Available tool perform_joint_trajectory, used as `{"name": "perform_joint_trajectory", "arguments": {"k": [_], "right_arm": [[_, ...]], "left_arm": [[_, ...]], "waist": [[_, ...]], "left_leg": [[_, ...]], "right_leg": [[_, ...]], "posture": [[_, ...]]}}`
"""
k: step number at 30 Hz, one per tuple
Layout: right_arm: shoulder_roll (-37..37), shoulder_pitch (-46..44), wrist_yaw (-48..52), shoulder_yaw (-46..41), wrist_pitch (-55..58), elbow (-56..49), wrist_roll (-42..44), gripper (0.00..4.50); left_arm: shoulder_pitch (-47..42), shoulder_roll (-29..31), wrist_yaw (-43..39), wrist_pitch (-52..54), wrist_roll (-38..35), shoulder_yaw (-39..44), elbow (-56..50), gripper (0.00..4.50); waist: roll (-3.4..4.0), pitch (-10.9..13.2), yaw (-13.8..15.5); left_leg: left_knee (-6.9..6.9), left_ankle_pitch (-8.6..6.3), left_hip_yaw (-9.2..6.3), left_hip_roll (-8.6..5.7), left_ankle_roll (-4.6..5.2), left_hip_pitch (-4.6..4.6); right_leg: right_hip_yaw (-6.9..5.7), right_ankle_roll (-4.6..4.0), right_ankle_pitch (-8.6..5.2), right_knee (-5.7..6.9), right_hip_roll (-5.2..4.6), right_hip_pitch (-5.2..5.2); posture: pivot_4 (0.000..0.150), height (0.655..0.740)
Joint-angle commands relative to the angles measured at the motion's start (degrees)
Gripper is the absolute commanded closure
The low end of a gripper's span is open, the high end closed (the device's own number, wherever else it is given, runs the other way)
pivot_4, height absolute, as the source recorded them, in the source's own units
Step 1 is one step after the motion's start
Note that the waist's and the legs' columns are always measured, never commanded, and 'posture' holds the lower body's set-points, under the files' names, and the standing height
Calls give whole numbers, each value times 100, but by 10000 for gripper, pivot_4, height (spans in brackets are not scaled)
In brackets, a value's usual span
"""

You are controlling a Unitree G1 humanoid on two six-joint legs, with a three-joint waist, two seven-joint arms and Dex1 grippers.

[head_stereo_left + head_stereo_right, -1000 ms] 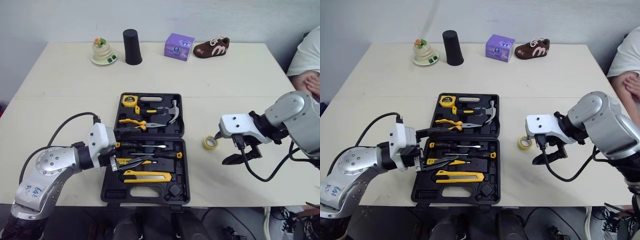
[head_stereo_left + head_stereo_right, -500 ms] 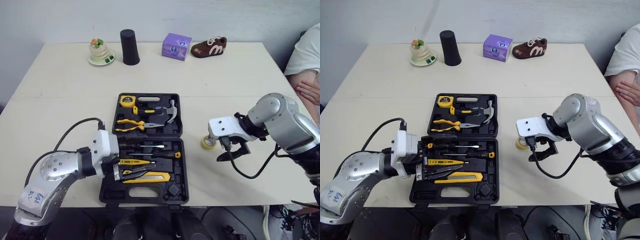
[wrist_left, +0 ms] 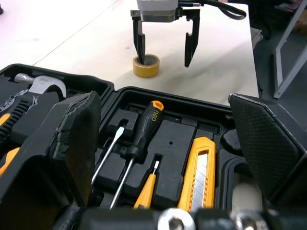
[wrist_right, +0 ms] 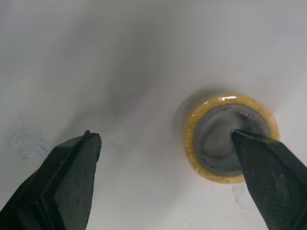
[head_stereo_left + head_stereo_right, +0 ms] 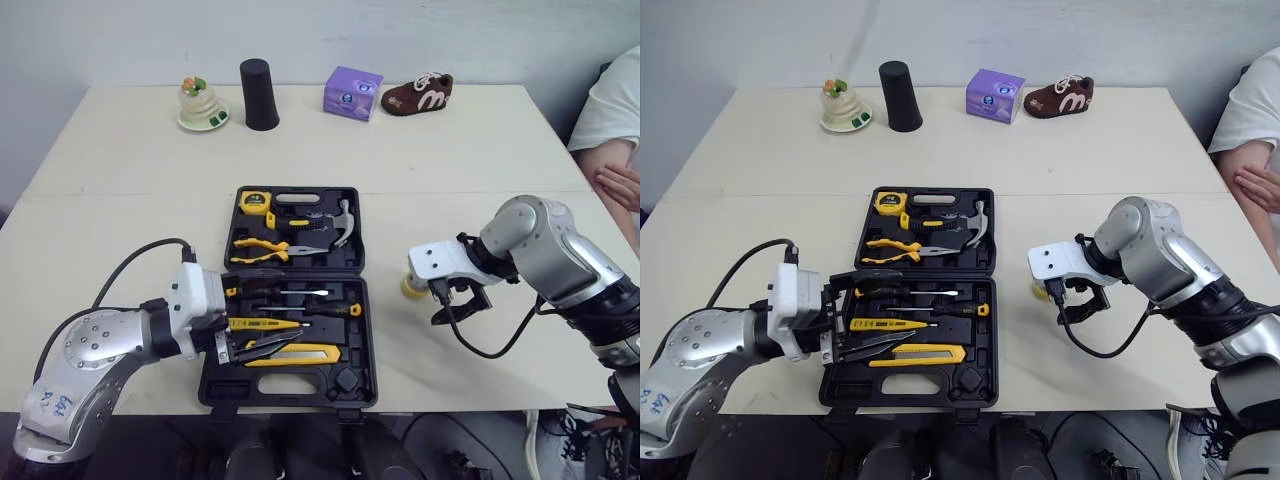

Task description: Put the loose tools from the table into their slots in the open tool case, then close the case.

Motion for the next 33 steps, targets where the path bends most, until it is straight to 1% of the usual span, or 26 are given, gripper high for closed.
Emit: {"name": "perform_joint_trajectory", "arguments": {"k": [1, 3, 4, 5, 6, 7, 9, 10, 11, 13, 14, 16, 19, 20, 23, 29, 33], "right_arm": [[85, -5, 80, -42, -300, 144, -106, 2518], [129, -16, 83, -51, -381, 231, -153, 8933], [154, -16, 78, -49, -435, 281, -185, 14515], [174, -20, 70, -41, -507, 343, -225, 16396], [194, -28, 51, -33, -598, 421, -270, 20390], [206, -32, 49, -37, -665, 467, -296, 24580], [237, -55, 20, -78, -843, 576, -327, 34857], [271, -71, -10, -135, -1027, 610, -285, 38121], [350, -102, -86, -235, -1230, 651, -198, 43414], [459, -196, -57, -432, -1578, 585, 48, 44267], [405, -223, 118, -460, -1499, 295, 390, 44267], [313, -242, 332, -457, -1373, -32, 789, 44267], [-45, -243, 363, 112, -1068, -1196, 2006, 44267], [-53, -263, 363, 278, -972, -1433, 2277, 44267], [-50, -389, 363, 586, -789, -1702, 2788, 44267], [143, -607, 363, 1075, -737, -1822, 3011, 44267], [689, -776, 363, 1478, -630, -1759, 2889, 44267]], "left_arm": [[173, 114, -78, -125, -67, 300, -297, 200], [262, 145, -138, -148, -79, 378, -309, 0], [355, 187, -217, -166, -120, 467, -323, 0], [488, 229, -341, -226, -164, 609, -332, 0], [640, 269, -476, -267, -225, 773, -327, 0], [762, 292, -592, -332, -260, 900, -310, 0], [944, 308, -789, -461, -294, 1072, -234, 0], [1001, 304, -884, -549, -276, 1124, -202, 0], [1050, 312, -1009, -617, -293, 1167, -178, 0], [1161, 372, -1191, -607, -344, 1227, -175, 0], [1187, 359, -1215, -610, -360, 1236, -168, 0], [1194, 339, -1215, -631, -372, 1232, -149, 0], [1172, 213, -1299, -936, -86, 1088, 217, 0], [1175, 201, -1335, -1015, -12, 1046, 337, 0], [1165, 183, -1408, -1115, 58, 983, 567, 0], [1113, 226, -1553, -1249, 141, 868, 900, 0], [1181, 264, -1628, -1229, 121, 920, 1029, 0]], "waist": [[0, 0, 9], [0, 0, 6], [0, 0, 8], [-1, -1, 6], [-1, -1, 3], [-1, -1, -5], [-1, -1, 2], [-2, -1, 11], [-3, -1, 18], [-9, -2, 10], [-9, -1, 9], [-8, -1, 9], [-6, 1, 7], [-6, 1, 1], [-12, 1, -46], [-17, 1, -77], [-21, -1, -131]], "left_leg": [[0, 0, 0, -1, 0, 0], [1, 0, 0, -1, 0, 0], [0, 0, 1, -3, 0, 0], [-1, 0, 1, -3, 0, 0], [-1, 0, 0, 0, 0, 0], [-2, 0, 0, -1, 0, 0], [-4, 0, 0, -1, 0, 2], [-3, 0, 0, 0, 0, 2], [0, 0, -1, -1, 0, 3], [5, 0, -4, -3, 0, 4], [7, 0, -3, -4, 0, 4], [2, 0, -3, -7, 1, 4], [-10, -1, -3, -4, 0, 3], [-13, -2, -6, -2, -1, 4], [-12, -3, -6, 7, -4, 4], [-1, -6, -6, 0, 5, 4], [-7, -6, -6, 3, 4, 4]], "right_leg": [[0, 0, 0, 1, -1, -1], [0, 0, 0, -1, -1, 2], [0, 0, 0, 0, -3, 1], [0, 0, 0, -1, -3, 1], [-1, 0, 0, -2, -1, 2], [-1, 0, 0, -2, -1, 1], [-4, -2, -1, -2, -2, 1], [-4, -3, -1, -3, -1, 2], [-6, -3, -2, -2, -3, 4], [-9, -3, -1, -2, -5, 10], [-9, -2, 0, -1, -6, 10], [-8, -1, 0, 0, -8, 8], [-8, -2, -1, -5, -6, 4], [-10, -6, -3, -6, -7, 3], [-10, -8, -4, -5, -1, 2], [-11, -7, -3, -1, -14, 6], [-13, -8, -4, -1, -12, 2]], "posture": [[1500, 7400], [1500, 7400], [1500, 7400], [1500, 7400], [1500, 7400], [1500, 7400], [1500, 7400], [1500, 7400], [1500, 7400], [1500, 7400], [1500, 7400], [1500, 7400], [1500, 7400], [1500, 7400], [1500, 7400], [1500, 7400], [1500, 7400]]}}
